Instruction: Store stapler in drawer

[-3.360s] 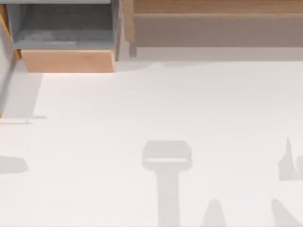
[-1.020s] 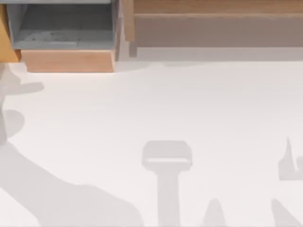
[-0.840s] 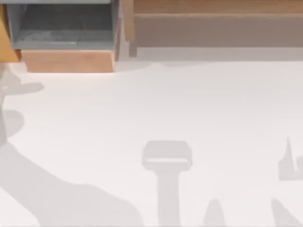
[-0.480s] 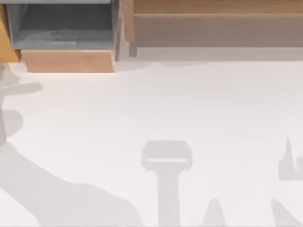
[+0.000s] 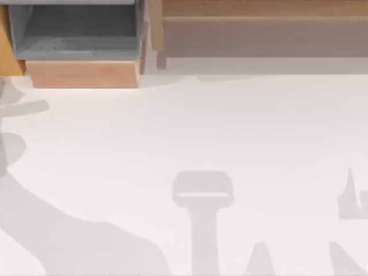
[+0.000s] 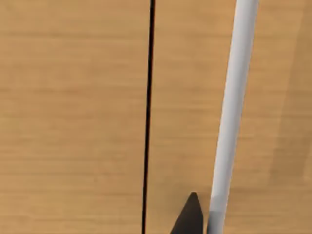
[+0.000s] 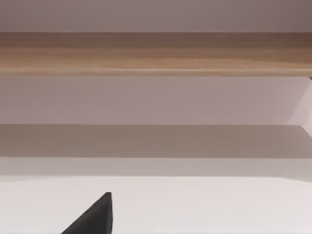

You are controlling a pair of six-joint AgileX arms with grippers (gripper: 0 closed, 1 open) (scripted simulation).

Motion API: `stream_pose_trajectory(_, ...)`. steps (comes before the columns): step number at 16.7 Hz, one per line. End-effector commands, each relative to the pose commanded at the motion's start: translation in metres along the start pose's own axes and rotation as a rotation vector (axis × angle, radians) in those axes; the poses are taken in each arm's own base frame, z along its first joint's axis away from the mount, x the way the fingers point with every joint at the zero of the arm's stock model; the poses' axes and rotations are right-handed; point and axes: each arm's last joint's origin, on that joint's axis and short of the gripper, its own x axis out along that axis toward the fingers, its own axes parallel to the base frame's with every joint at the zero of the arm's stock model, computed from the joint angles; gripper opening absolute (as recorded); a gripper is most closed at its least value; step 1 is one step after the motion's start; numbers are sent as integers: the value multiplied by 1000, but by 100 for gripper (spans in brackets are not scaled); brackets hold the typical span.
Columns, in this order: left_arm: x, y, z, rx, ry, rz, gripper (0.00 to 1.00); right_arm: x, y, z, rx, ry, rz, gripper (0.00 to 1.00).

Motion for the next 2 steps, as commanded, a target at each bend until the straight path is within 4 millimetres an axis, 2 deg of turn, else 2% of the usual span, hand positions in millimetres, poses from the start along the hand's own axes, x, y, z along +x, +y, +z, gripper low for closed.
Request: stream_pose_trajectory(2,0,0,0,0,0,0,100,0,0,0,0,0,0,100)
